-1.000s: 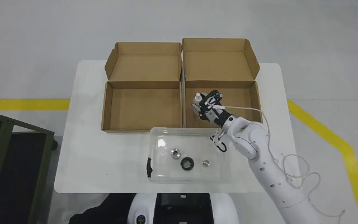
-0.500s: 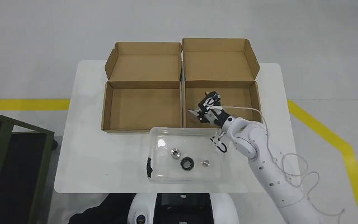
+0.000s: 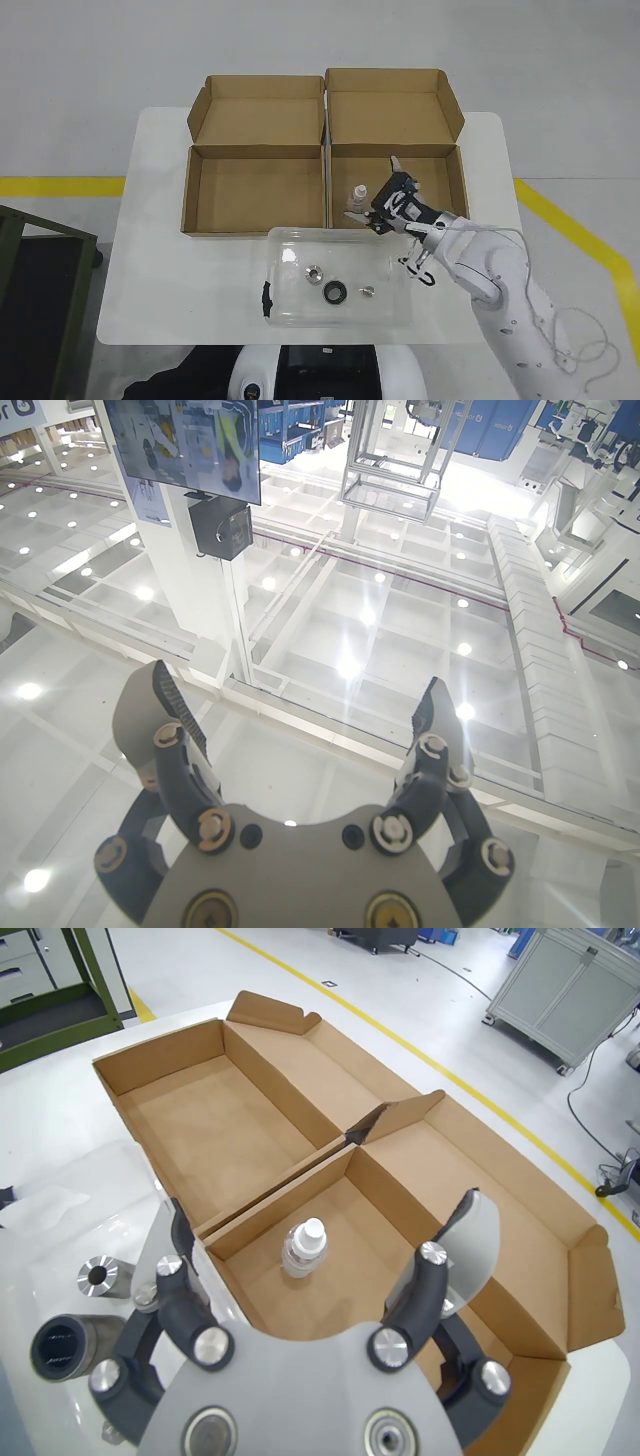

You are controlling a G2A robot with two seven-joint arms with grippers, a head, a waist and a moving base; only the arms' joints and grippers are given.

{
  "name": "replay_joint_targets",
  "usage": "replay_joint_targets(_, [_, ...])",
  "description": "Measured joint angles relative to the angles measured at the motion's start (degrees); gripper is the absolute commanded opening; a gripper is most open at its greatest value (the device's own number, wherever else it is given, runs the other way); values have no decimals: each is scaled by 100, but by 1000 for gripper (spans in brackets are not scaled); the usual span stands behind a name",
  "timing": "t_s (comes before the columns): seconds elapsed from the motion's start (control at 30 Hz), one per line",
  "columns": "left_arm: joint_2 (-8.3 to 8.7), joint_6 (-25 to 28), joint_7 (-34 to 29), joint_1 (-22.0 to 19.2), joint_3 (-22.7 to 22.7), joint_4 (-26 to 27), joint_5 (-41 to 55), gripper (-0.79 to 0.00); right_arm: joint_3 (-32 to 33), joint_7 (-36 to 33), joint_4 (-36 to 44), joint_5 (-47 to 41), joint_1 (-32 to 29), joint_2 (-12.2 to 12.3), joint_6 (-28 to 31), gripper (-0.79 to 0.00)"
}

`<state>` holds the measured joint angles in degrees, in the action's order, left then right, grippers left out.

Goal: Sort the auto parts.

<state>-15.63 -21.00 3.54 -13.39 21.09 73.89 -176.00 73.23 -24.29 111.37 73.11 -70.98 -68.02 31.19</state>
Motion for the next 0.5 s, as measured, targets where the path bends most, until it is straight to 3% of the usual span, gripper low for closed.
replay_joint_targets(0.27, [0,0,0,0,0,0,0,0,305,-316,891,98,-689,142,810,0])
replay_joint_targets(0.5, [0,0,0,0,0,0,0,0,500,-511,1213,152,-1298,264,1564,0])
